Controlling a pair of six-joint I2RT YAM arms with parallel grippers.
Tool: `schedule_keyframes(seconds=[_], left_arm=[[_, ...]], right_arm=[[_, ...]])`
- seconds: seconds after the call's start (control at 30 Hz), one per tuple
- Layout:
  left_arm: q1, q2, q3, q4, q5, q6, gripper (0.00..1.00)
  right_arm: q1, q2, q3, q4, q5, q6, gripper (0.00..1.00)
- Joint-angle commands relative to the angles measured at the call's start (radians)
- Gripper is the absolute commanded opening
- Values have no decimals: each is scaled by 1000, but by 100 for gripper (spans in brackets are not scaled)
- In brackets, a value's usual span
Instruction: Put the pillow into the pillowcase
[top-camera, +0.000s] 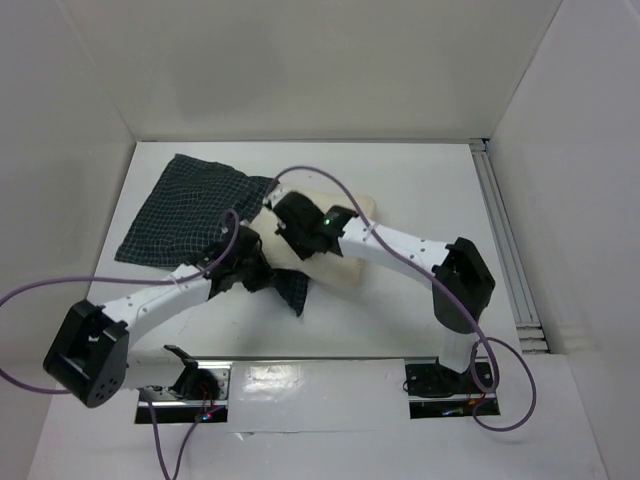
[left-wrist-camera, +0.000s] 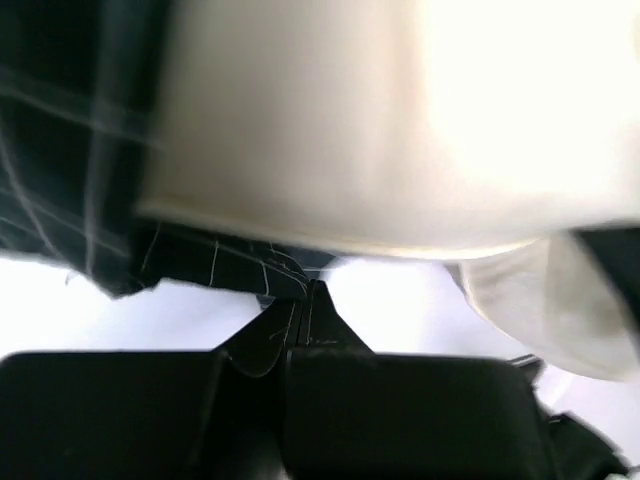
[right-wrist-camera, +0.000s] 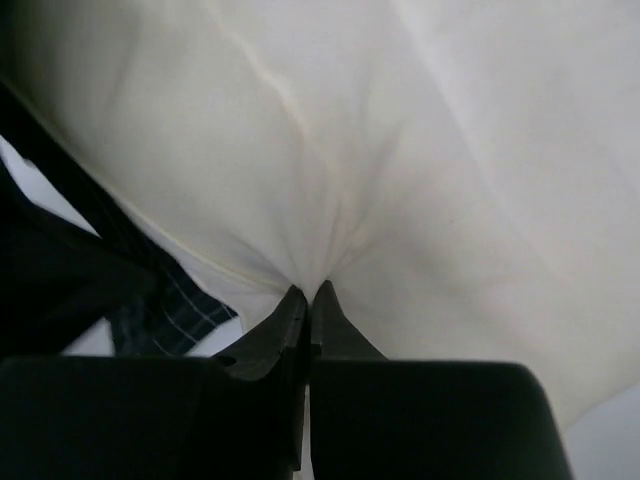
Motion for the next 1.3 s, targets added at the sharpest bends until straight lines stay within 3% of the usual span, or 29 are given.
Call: schedule_keyframes(seconds=[0.0,0.1,0.2,0.4,0.47,0.57,0.63,0.7,0.73,0.77,0.8,0.87,0.93,0.97,1.0,1.07,1.13,1.27], left_arm=[[-11,83,183,139,40,58,0],[-20,171,314,171,29,70,0],[-57,193,330,212,-4,70,0],[-144,102,-12,490,3,-55,0],[-177,58,-105,505,3,-65,0],[-250,24,-104,406,-17,-31,0],[-260,4,-61,254,-50,-5,22],[-273,-33,-40,193,-49,39,56],[-273,-45,-14,142,-49,59,75],[-273,-56,3,110,-38,78,95],[-273,-79,20,75,-54,117,99],[-273,-123,77,-27,-104,165,98],[-273,-158,127,-105,-149,185,80],[-273,-172,143,-119,-185,205,61],[-273,-185,158,-130,-198,214,57],[-252,-185,219,-171,-210,234,59],[-241,-142,279,-211,-224,250,72],[-230,30,485,-308,-245,268,84]], right_arm=[[-125,-31,296,32,-4,-42,0],[-167,-31,396,-22,-72,-42,0],[-167,-69,377,-45,-125,-42,0],[-158,-173,-20,42,-263,105,0],[-135,-198,-158,90,-326,149,0],[-106,-229,-246,164,-363,214,0],[-106,-229,-246,164,-363,225,0],[-106,-218,-234,138,-363,225,0],[-106,-207,-223,118,-331,216,10],[-106,-207,-191,98,-307,216,37],[-106,-207,-173,45,-273,216,82],[-135,-223,-122,-20,-175,216,97],[-192,-252,-111,-31,-146,226,100],[-275,-297,-122,-31,-133,252,100],[-320,-321,-136,-17,-133,277,100],[-475,-383,-217,15,-118,315,99],[-569,-410,-281,61,-141,378,94],[-738,-463,-494,185,-340,462,93]])
